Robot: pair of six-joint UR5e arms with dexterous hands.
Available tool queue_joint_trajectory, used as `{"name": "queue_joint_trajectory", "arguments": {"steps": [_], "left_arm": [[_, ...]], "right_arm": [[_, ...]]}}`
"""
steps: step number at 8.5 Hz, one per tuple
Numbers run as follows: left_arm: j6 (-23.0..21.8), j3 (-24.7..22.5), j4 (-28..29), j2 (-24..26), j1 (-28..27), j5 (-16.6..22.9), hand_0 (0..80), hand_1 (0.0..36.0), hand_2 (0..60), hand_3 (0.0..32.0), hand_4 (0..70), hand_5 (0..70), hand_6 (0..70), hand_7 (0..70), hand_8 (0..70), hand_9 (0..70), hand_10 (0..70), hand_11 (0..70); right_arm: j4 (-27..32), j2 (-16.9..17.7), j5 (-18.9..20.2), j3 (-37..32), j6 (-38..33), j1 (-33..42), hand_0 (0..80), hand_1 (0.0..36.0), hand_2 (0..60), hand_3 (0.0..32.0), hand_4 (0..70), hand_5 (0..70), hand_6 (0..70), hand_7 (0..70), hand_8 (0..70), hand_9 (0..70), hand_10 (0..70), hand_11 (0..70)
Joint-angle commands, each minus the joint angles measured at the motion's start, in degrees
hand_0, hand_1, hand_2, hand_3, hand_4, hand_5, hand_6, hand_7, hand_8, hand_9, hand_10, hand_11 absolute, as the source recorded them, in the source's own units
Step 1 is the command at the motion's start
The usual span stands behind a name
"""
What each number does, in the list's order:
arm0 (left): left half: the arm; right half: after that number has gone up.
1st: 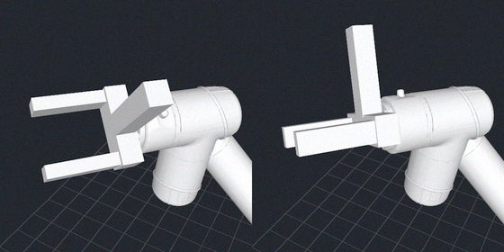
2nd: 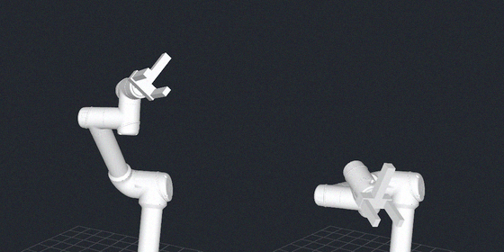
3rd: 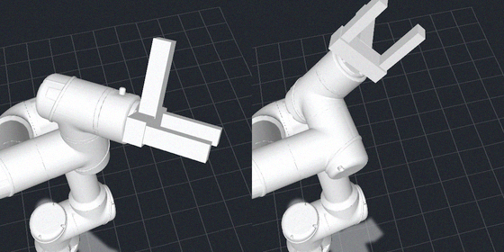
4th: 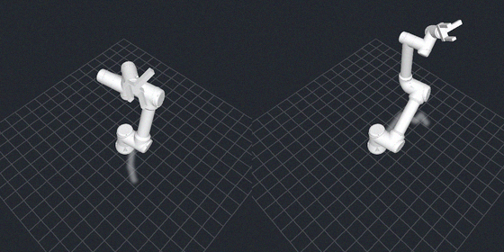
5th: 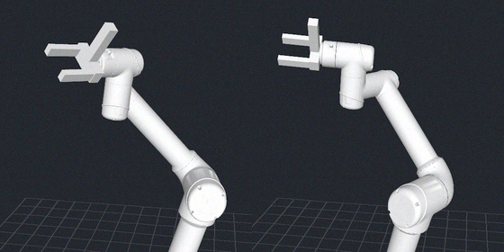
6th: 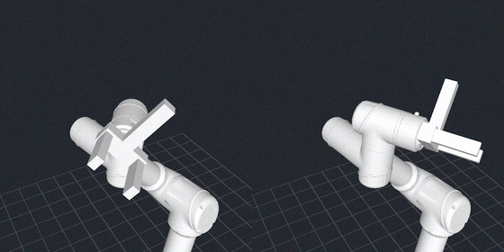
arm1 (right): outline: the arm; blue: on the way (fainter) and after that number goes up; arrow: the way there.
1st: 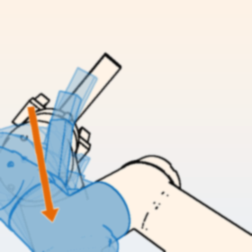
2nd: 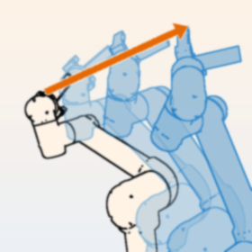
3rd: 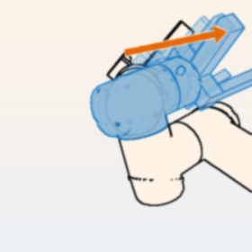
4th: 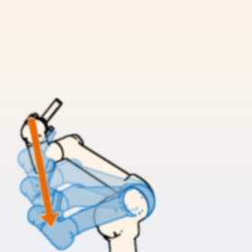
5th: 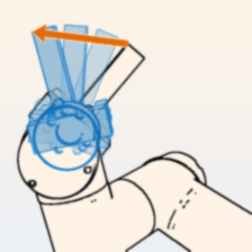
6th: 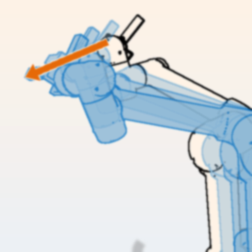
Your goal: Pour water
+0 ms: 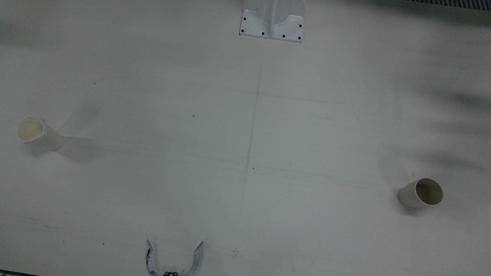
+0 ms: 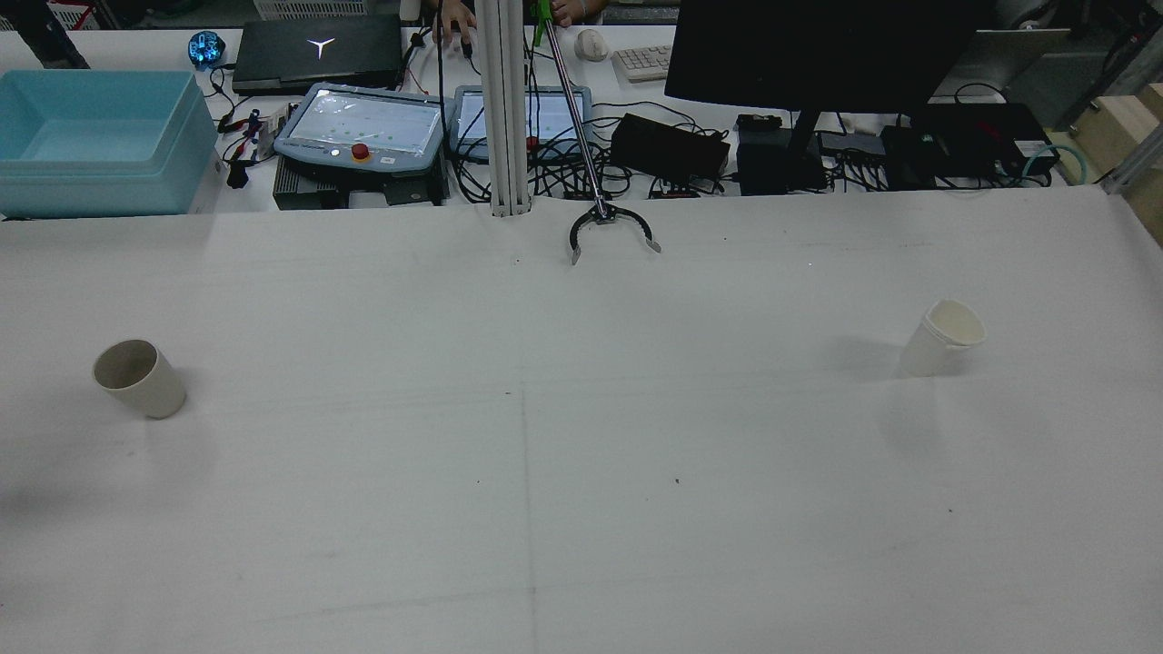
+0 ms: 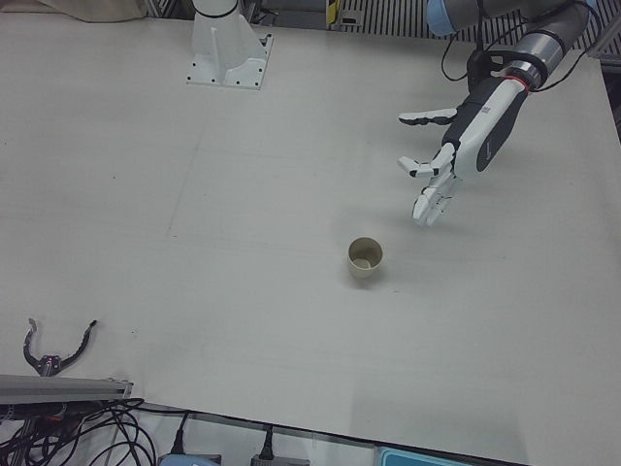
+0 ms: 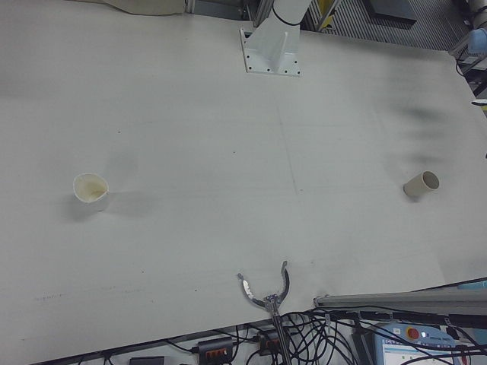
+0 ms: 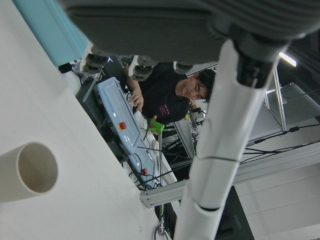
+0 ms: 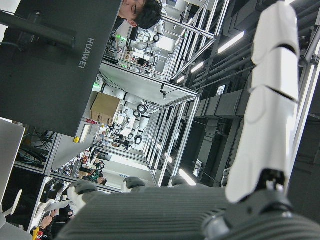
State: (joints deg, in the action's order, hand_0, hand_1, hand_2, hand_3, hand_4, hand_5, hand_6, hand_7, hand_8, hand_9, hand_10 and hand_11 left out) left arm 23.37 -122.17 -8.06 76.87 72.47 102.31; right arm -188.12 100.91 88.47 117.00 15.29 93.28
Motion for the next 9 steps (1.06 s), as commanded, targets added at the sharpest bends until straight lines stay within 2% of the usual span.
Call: {"name": "queue_joint_trajectory", "arguments": {"steps": [1,3,4,5,6,7,8,9], "left_arm": [[7.4,-1.7,1.0,-0.1,0.0,-9.1,80.0,35.5,0.0,0.2,10.0,0.0,0.0,2.7,5.6,0.0,3.0,9.5],[9.6,-0.5,5.1,0.0,-0.2,-12.6,80.0,36.0,0.0,0.4,8.0,0.0,0.0,0.0,4.6,0.0,3.0,9.7],[9.8,2.6,9.9,0.2,-0.5,-12.6,80.0,36.0,0.0,0.0,9.8,0.0,0.0,0.0,3.9,0.0,3.4,10.4],[9.7,7.0,14.4,0.2,-0.5,-12.6,80.0,36.0,0.0,0.0,15.1,0.0,0.0,0.0,1.9,0.0,3.9,11.1],[10.5,9.7,17.4,0.3,-0.7,-12.6,80.0,35.9,0.0,0.0,14.2,0.0,0.0,0.0,1.5,0.0,3.1,9.9],[15.1,11.9,21.3,0.3,-1.4,-12.7,80.0,34.6,0.0,0.0,12.8,0.0,0.0,0.0,1.2,0.4,2.9,9.5],[15.2,13.8,22.6,0.3,-2.8,-12.9,80.0,33.0,0.0,0.0,12.4,0.0,0.0,0.0,1.3,0.2,3.0,9.4],[15.2,17.8,24.9,0.4,-4.1,-14.0,80.0,36.0,0.0,0.0,12.9,0.0,0.0,0.0,1.9,0.7,4.3,11.8]], "right_arm": [[0.8,-3.9,0.0,-0.4,1.7,0.8,55.7,24.2,10.3,32.0,0.0,8.7,0.0,0.0,0.0,0.0,0.0,0.0],[0.7,-5.7,0.0,-1.0,3.9,-0.1,54.1,23.6,9.7,32.0,0.0,7.8,0.0,0.0,0.0,0.0,0.0,0.0],[0.6,-5.2,-0.1,-1.0,4.7,0.1,55.0,24.5,10.7,32.0,0.0,8.2,0.0,0.0,0.0,0.0,0.0,0.0],[0.2,-5.2,-0.1,-1.0,6.7,0.0,55.7,25.4,12.4,32.0,0.0,8.7,0.0,0.0,0.0,0.0,0.0,0.0],[-0.1,-5.2,-0.1,-1.0,8.2,0.4,56.5,26.2,13.2,32.0,0.0,8.8,0.0,0.0,0.0,0.0,0.0,0.0],[-0.1,-4.9,0.0,-1.0,8.3,0.8,56.4,26.2,13.4,23.8,0.0,8.2,0.0,0.0,0.0,0.0,0.0,0.0],[-0.1,-4.6,0.0,-1.0,8.9,0.7,55.6,25.1,12.4,14.6,0.0,7.5,0.0,0.0,0.0,0.0,0.0,0.0],[-0.1,-4.5,0.0,-1.0,9.4,0.5,55.0,24.3,12.0,12.0,0.0,7.3,0.0,0.1,0.2,0.0,0.0,0.0]]}}
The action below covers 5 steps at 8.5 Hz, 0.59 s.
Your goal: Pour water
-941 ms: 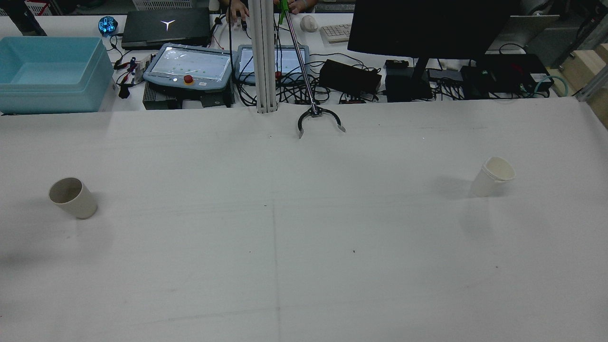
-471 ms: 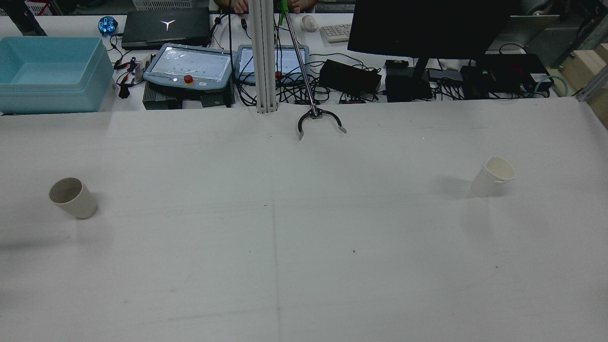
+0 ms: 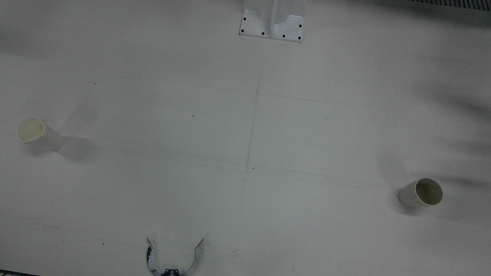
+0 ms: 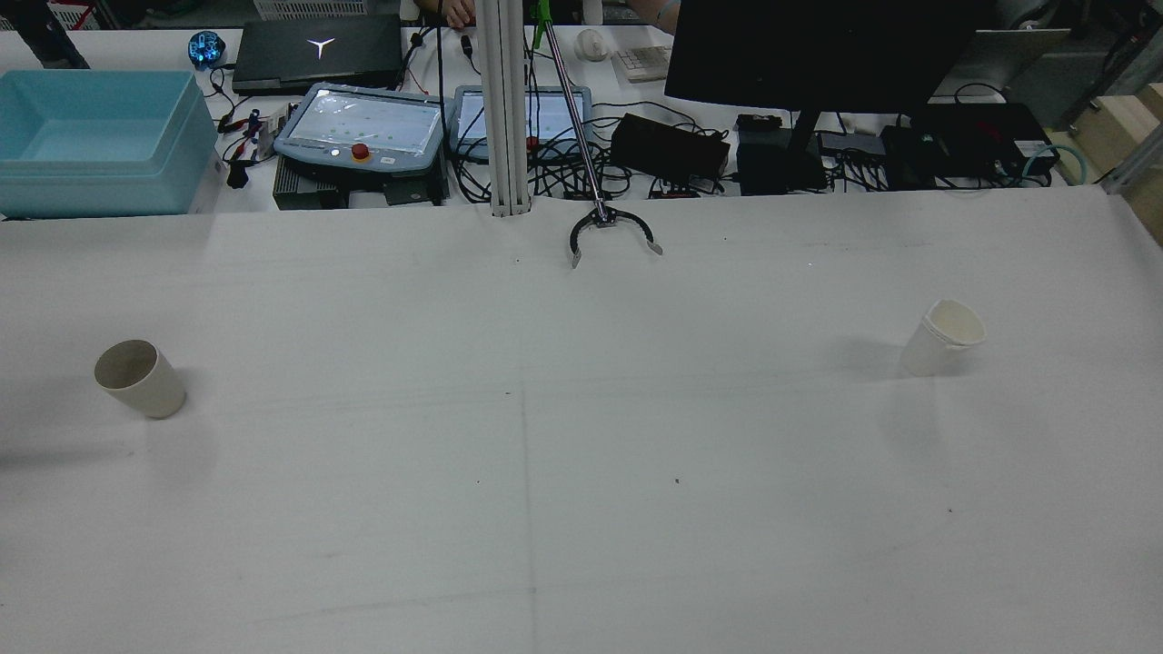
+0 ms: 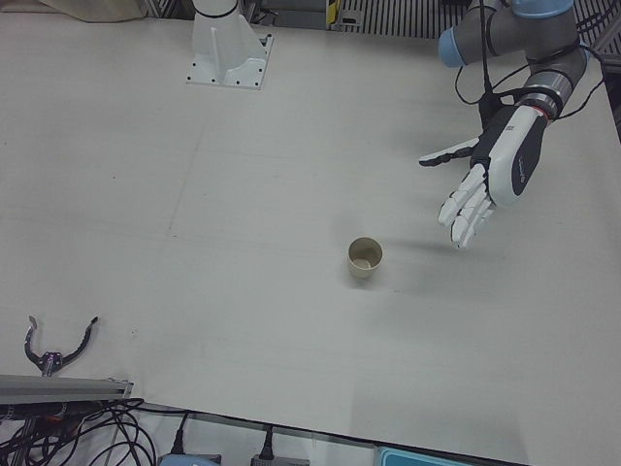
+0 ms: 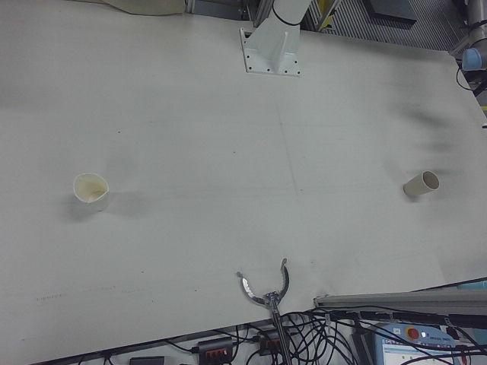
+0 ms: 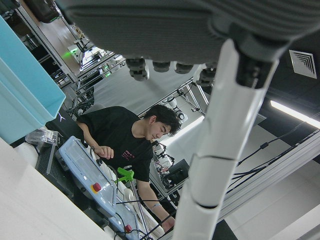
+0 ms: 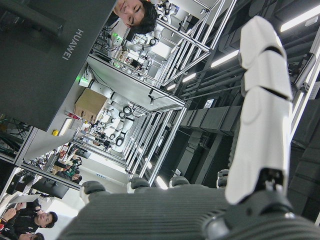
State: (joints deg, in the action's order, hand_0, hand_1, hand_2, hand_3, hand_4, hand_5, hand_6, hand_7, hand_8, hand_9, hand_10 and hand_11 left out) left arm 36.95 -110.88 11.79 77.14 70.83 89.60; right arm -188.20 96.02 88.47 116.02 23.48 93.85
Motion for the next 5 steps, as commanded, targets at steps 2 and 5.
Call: {"name": "queue_joint_trajectory", "arguments": {"steps": [2,5], "left_arm": [[0.7,13.9,7.6,1.9,-4.6,-2.3,80.0,36.0,0.0,0.0,14.6,0.0,0.7,1.0,2.6,1.3,5.1,13.3],[-1.8,19.3,7.8,5.2,-8.8,-2.6,80.0,35.8,0.0,0.0,15.3,0.0,1.0,1.0,2.1,1.1,4.5,12.0]], "right_arm": [[-0.1,0.3,0.0,-0.1,1.2,-0.2,53.8,22.9,11.4,11.0,0.0,7.1,1.0,1.1,1.2,0.0,0.0,0.0],[-0.1,-0.1,-0.1,-0.5,1.2,-0.5,53.0,21.7,11.8,11.6,0.0,7.1,2.7,3.1,2.4,0.0,0.0,0.0]]}}
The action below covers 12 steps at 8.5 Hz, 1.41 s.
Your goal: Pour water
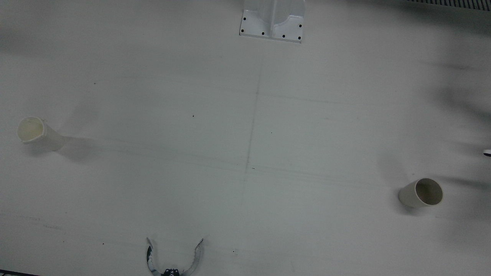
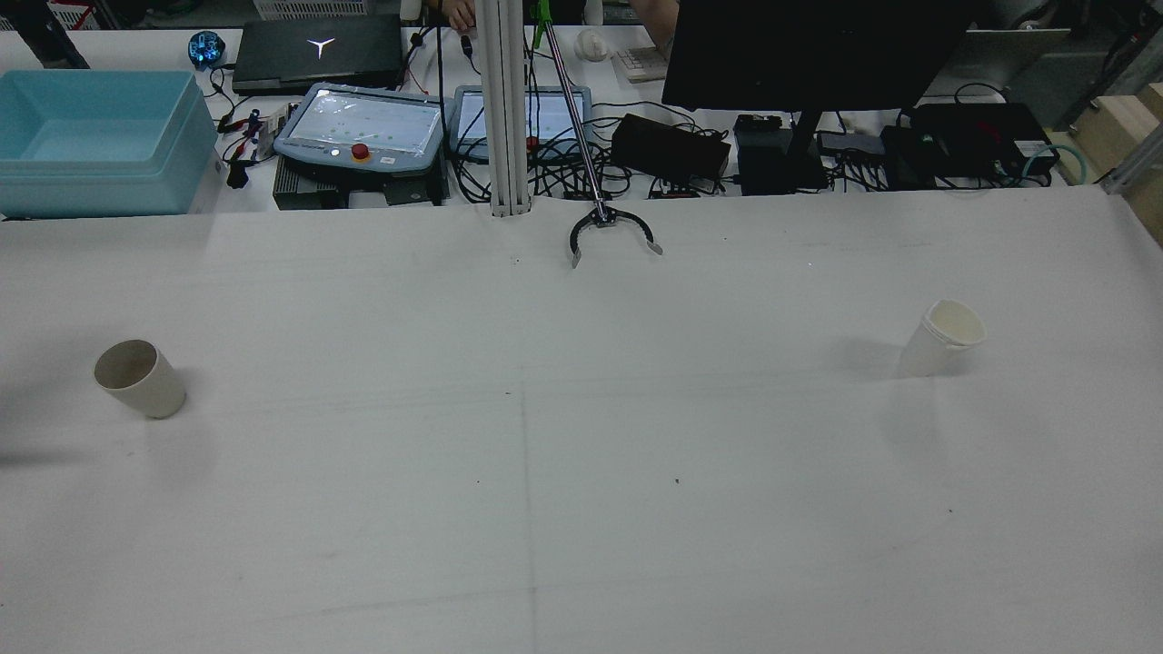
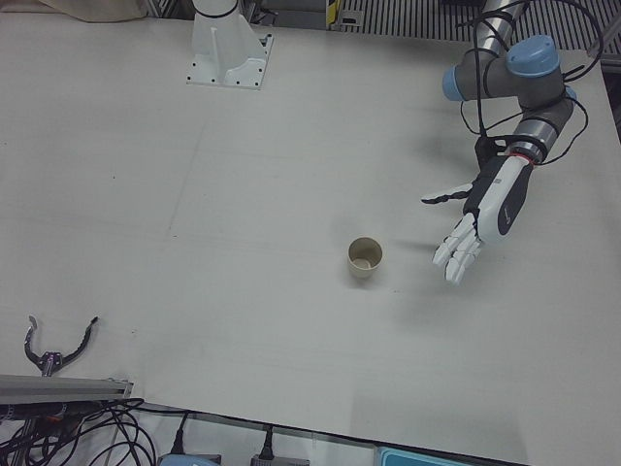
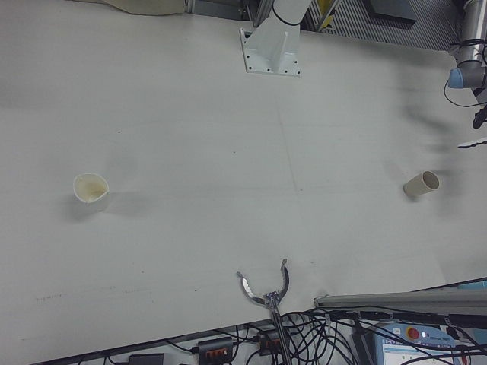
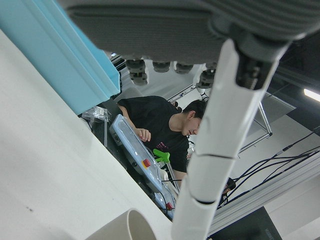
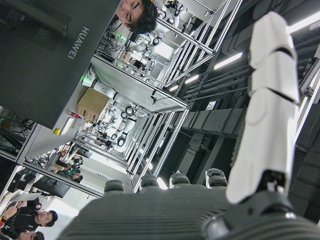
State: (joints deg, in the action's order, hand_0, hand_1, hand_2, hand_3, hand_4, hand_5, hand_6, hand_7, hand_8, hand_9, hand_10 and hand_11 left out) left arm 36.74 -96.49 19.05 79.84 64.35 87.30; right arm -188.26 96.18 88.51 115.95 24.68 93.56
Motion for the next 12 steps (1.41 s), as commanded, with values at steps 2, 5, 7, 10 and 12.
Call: {"name": "queue_joint_trajectory", "arguments": {"steps": [2,5,7,10,12], "left_arm": [[0.6,6.1,2.6,2.8,-4.2,-6.4,80.0,32.9,0.0,0.0,14.8,0.0,0.8,0.8,2.1,0.7,4.2,11.2],[0.8,15.1,7.0,6.9,-9.1,-8.1,80.0,30.6,0.0,0.0,13.4,0.0,0.0,0.2,2.5,0.6,3.4,9.7],[0.6,18.2,7.8,9.3,-10.7,-8.3,80.0,30.9,0.0,0.0,14.1,0.0,0.0,0.8,2.7,0.7,3.7,10.3],[0.6,19.0,6.2,13.0,-14.1,-8.5,80.0,30.5,0.0,0.0,15.4,0.0,0.9,1.4,2.9,0.6,3.7,10.3],[0.3,19.3,5.5,14.3,-14.3,-8.6,80.0,32.3,0.0,0.0,16.1,0.0,1.5,2.0,3.2,0.9,4.0,10.9]], "right_arm": [[0.1,-0.5,-0.2,-1.8,0.0,-0.8,52.6,21.2,11.9,11.4,0.0,7.1,3.4,4.1,3.3,0.0,0.0,0.0],[0.1,-0.7,-0.2,-3.0,0.0,-1.7,52.4,21.0,12.4,11.2,0.0,7.2,4.2,4.8,4.0,0.9,0.0,0.0],[0.1,-2.0,-0.1,-3.9,0.0,-2.0,52.6,21.1,13.3,10.4,0.0,7.3,5.1,5.6,4.3,1.3,0.0,0.0],[0.1,-3.6,-0.2,-5.7,-0.1,-2.2,52.6,21.1,13.8,10.0,0.0,7.3,5.7,6.8,4.5,1.5,0.0,0.0],[0.1,-3.8,-0.3,-5.9,-0.1,-2.2,52.6,21.1,13.6,10.4,0.0,7.3,5.6,7.2,4.5,1.5,0.0,0.0]]}}
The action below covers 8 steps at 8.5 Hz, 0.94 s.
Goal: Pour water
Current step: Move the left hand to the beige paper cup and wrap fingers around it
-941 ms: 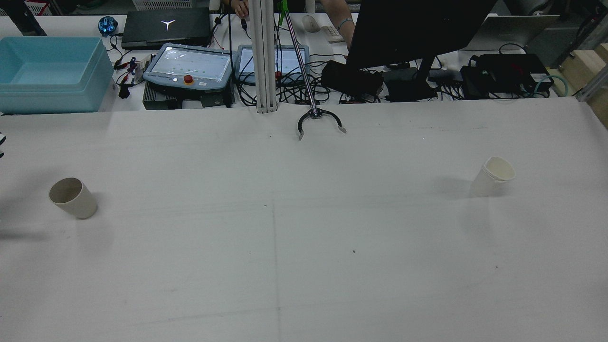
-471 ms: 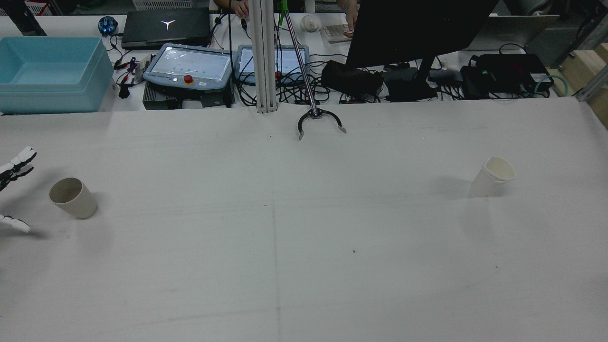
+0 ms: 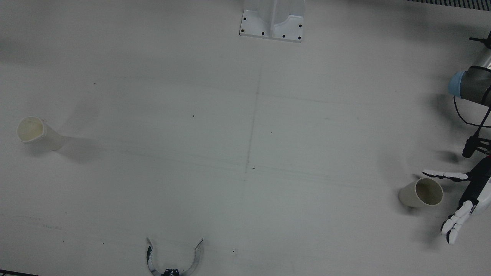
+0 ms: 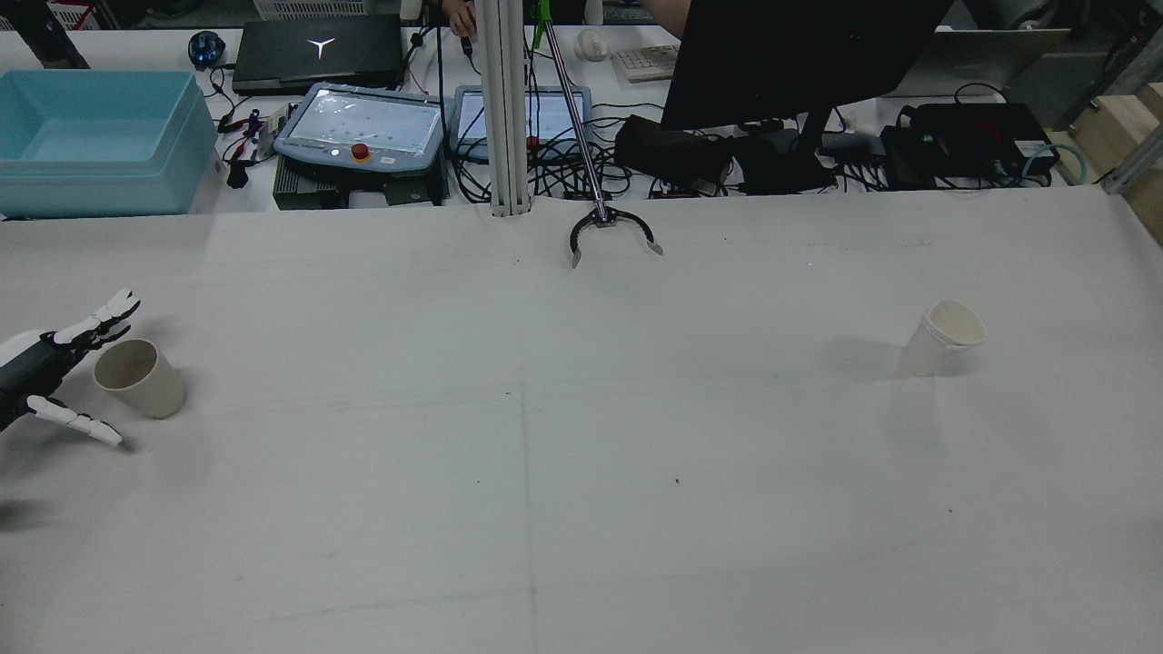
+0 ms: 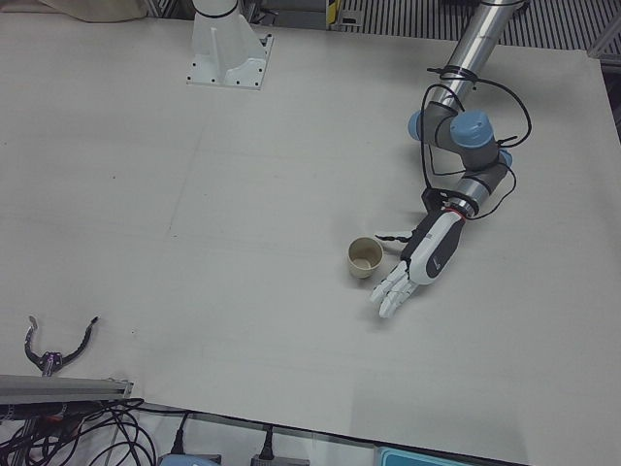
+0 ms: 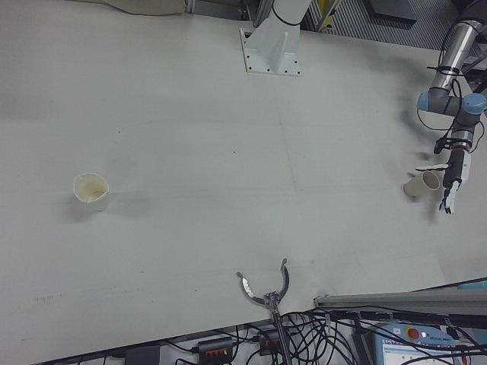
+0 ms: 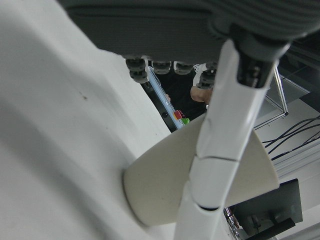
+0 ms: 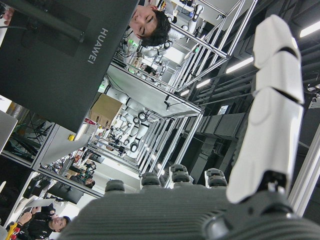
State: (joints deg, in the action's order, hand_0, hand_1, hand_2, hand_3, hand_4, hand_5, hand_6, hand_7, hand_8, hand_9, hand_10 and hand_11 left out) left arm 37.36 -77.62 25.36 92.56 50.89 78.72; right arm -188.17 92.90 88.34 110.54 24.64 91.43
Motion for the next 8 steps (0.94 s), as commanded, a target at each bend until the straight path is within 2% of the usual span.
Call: {"name": "queue_joint_trajectory", "arguments": {"steps": [1,3,4,6,8], "left_arm": [[-0.5,0.4,-0.9,1.6,-1.0,-0.1,80.0,34.7,0.0,0.0,16.6,0.0,2.1,2.4,3.5,1.1,4.4,11.6],[-1.0,-0.1,-1.1,1.6,-1.0,0.0,80.0,36.0,0.0,0.0,17.6,0.0,3.0,3.2,3.7,1.2,5.0,12.8],[-2.6,0.1,-1.8,1.7,-1.1,0.0,80.0,36.0,0.0,0.0,17.9,0.0,3.1,3.3,3.9,1.3,5.0,12.8],[-4.6,-0.1,-3.2,1.6,-1.1,0.1,80.0,34.0,0.0,0.0,20.1,0.0,3.5,3.7,3.4,0.6,5.3,12.9],[-4.8,0.1,-3.3,1.7,-1.1,0.4,80.0,36.0,0.0,0.0,21.1,0.0,4.1,4.5,3.5,0.9,5.9,14.0]], "right_arm": [[0.1,-0.5,-0.1,-0.6,0.0,-0.3,52.5,21.1,14.0,9.6,0.0,7.4,5.8,7.0,5.0,2.1,0.0,0.0],[0.1,-1.2,-0.1,-1.2,0.0,-0.3,52.3,20.8,13.9,9.4,0.0,7.4,6.0,7.5,5.3,2.5,0.0,0.0],[0.1,-1.2,-0.1,-1.3,0.0,-0.3,52.4,20.8,13.8,9.4,0.0,7.4,6.1,7.4,5.2,2.3,0.0,0.0],[0.1,-1.2,-0.1,-1.3,0.0,-0.3,52.1,20.5,13.7,9.2,0.1,7.4,6.3,7.4,5.6,2.8,0.0,0.0],[0.2,-1.2,-0.1,-1.3,-0.1,-0.3,52.1,20.5,13.6,8.8,0.2,7.4,6.4,7.3,5.7,2.8,0.0,0.0]]}}
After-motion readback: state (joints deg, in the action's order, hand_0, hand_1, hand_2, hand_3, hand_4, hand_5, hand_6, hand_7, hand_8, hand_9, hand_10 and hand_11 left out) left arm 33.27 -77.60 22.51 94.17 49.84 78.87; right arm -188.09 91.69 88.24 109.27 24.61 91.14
